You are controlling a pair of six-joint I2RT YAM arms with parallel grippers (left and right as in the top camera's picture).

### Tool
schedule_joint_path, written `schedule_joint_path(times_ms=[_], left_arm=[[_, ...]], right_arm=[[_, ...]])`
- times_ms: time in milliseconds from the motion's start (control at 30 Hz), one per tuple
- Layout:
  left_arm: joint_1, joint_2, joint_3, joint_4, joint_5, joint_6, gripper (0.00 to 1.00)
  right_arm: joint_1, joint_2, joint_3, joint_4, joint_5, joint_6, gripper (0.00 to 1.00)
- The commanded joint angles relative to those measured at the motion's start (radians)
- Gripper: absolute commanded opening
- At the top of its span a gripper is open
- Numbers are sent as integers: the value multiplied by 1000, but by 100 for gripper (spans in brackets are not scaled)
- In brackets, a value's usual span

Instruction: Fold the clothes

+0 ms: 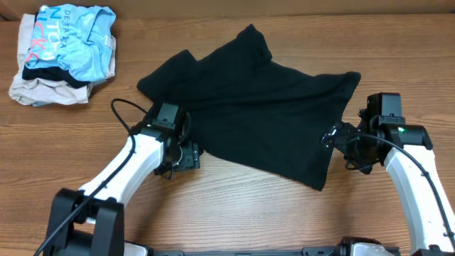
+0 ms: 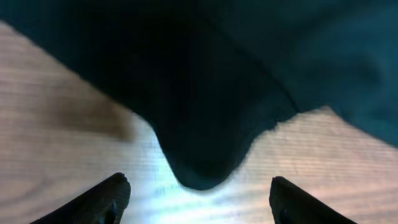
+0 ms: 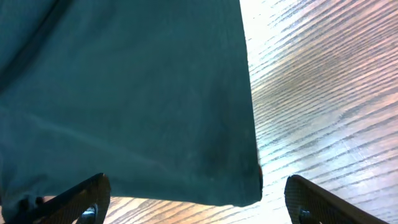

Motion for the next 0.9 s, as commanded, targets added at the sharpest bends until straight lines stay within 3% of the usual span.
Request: schedule_joint_path(times_ms=[0,133,167,200,267,400,633,867], left_arm=[[-6,66,-11,30,-57,12,77],[-6,165,-11,101,-56,15,71],[-6,182,-11,102,-56,15,63],[-6,193,-11,100,-56,15,45],[-4,205,-10,83,-57,15,22],[8,202,33,-2,-63,43,5],[38,203,308,-349,-64,198,4],[39,203,500,-531,-68,229,7]], right_arm=[[1,15,0,8,14,2,93],[1,19,0,12,15,2,93],[1,19,0,11,15,2,93],[1,19,0,10,14,2,93],[1,19,0,2,14,5,92],[1,19,-13,-11,14,5,90],[1,19,-104,-31,-23,10,85],[1,19,-176,-48,-25,64,81]])
